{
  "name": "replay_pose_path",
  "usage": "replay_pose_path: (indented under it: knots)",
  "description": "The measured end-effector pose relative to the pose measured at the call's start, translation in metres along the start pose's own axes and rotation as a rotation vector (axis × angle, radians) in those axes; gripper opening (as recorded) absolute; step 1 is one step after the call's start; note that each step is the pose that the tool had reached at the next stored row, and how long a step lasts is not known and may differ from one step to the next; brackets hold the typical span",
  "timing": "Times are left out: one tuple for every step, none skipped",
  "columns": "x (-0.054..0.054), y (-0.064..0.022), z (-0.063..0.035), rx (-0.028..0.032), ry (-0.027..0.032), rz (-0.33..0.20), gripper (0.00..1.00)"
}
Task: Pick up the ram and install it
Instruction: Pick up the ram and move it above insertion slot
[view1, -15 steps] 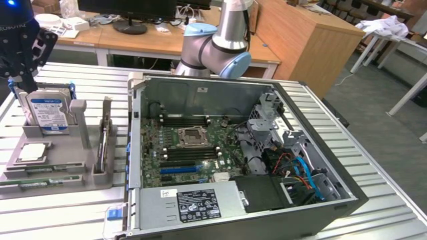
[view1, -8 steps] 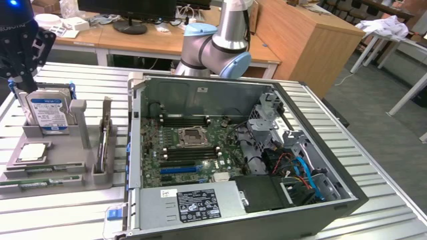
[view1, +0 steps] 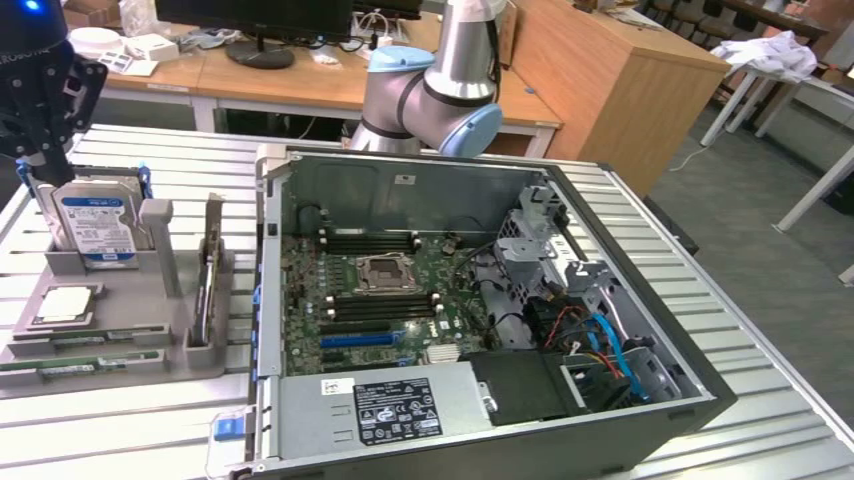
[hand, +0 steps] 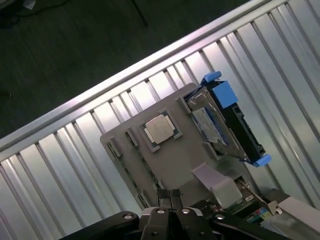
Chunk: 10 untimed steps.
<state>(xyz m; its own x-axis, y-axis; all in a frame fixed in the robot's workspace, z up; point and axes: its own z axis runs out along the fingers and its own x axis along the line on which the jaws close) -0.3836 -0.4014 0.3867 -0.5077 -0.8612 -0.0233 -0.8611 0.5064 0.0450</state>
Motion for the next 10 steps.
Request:
replay_pose_path:
  knots:
    - [0.0,0.0,0.0001,-0.0002,0.0005,-0.01,0.11]
    - [0.0,0.0,0.0001,-0.0005,0.0009,-0.02,0.11]
    - [0.0,0.0,0.0001,-0.0007,0.0014,-0.03,0.11]
    - [0.0,0.0,0.0002,-0.0009,0.0018,-0.04,0.11]
    - [0.0,0.0,0.0002,-0.0012,0.0023,-0.051,0.11]
    - [0.0,0.0,0.0003,-0.0014,0.0027,-0.06,0.11]
    - [0.0,0.0,0.0003,-0.0017,0.0032,-0.07,0.11]
    - [0.0,0.0,0.0004,-0.0019,0.0036,-0.08,0.11]
    - [0.0,0.0,0.0005,-0.0021,0.0041,-0.09,0.11]
    - [0.0,0.0,0.0005,-0.0024,0.0045,-0.099,0.11]
